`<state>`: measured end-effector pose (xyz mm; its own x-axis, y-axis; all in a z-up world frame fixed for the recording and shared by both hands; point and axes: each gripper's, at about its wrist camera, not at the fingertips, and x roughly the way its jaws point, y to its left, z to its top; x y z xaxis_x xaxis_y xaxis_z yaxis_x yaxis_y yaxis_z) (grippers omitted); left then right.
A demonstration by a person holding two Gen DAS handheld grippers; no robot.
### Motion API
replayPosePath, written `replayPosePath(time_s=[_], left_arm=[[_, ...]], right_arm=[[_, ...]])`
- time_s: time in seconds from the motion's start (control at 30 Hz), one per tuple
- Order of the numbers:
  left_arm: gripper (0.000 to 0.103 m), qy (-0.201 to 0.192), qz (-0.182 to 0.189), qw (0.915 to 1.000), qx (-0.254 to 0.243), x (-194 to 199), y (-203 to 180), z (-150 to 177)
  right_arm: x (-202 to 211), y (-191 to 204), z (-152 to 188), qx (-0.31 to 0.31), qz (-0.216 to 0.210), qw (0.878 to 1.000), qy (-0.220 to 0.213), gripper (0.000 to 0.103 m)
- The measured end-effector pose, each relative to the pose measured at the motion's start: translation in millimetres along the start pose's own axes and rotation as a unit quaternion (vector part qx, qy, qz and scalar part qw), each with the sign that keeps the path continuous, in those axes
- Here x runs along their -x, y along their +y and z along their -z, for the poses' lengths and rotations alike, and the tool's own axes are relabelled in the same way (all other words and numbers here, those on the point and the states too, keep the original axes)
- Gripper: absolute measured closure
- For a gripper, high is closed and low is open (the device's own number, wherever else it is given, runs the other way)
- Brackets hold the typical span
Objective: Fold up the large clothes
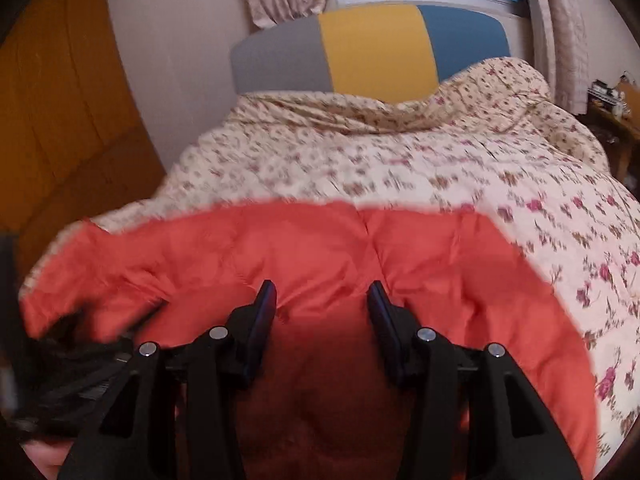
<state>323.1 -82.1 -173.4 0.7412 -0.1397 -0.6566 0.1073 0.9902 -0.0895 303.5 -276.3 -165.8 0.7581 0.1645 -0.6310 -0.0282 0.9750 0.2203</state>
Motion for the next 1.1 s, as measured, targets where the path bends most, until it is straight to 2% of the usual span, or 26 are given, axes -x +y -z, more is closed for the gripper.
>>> replayPosePath(time_s=[0.13, 0.23, 0.3, 0.37, 0.53, 0.67, 0.73, 0.87, 0.93, 1.0, 1.07, 1.1], left_arm=[[0.003, 0.004, -0.004, 1.0, -0.002, -0.2, -1.3, -1.1], [0.003, 0.015, 0.004, 0.9999, -0.002, 6.9, 0.6, -2.8], [0.003, 0.019, 0.01, 0.9998, -0.002, 21.3, 5.9, -0.5], [0.003, 0.007, 0.011, 0.9999, 0.009, 45.2, 17.2, 6.8], [0.003, -0.026, -0.004, 0.9969, 0.074, 104.6, 61.0, 34.2], [0.003, -0.046, -0.015, 0.9867, 0.155, 146.7, 105.6, 61.8], [0.003, -0.062, -0.024, 0.9823, 0.175, 167.0, 121.7, 75.2], [0.003, -0.087, -0.072, 0.9759, 0.187, 198.2, 142.4, 98.4], [0.003, -0.084, -0.062, 0.9706, 0.217, 203.3, 154.7, 109.6], [0.004, -0.055, -0.036, 0.9674, 0.245, 197.8, 164.9, 117.0], [0.015, -0.038, -0.01, 0.9639, 0.263, 192.1, 168.7, 120.2], [0.016, -0.034, -0.002, 0.9639, 0.264, 189.7, 167.8, 119.8]], right_arm=[[-13.5, -1.3, 3.0, -0.001, 0.014, 1.0, 0.01, 0.053], [-13.5, -5.1, 1.9, -0.006, 0.006, 1.0, 0.02, 0.053], [-1.4, -6.8, 3.1, -0.011, 0.005, 1.0, 0.02, 0.052], [20.1, -5.7, 8.4, -0.022, -0.009, 1.0, 0.008, 0.05], [71.6, 9.4, 28.9, -0.036, -0.046, 0.998, -0.009, 0.05], [102.6, 25.6, 53.8, -0.032, -0.074, 0.997, -0.004, 0.052], [115.5, 34.8, 68.2, -0.027, -0.083, 0.996, 0.0, 0.053], [134.7, 51.8, 96.4, -0.012, -0.094, 0.996, 0.003, 0.067], [138.9, 61.8, 107.1, 0.003, -0.099, 0.995, 0.005, 0.074], [136.7, 71.0, 110.6, 0.019, -0.099, 0.995, 0.012, 0.084], [135.0, 77.1, 109.6, 0.032, -0.096, 0.995, 0.013, 0.086], [133.0, 79.2, 109.0, 0.035, -0.094, 0.995, 0.013, 0.086]])
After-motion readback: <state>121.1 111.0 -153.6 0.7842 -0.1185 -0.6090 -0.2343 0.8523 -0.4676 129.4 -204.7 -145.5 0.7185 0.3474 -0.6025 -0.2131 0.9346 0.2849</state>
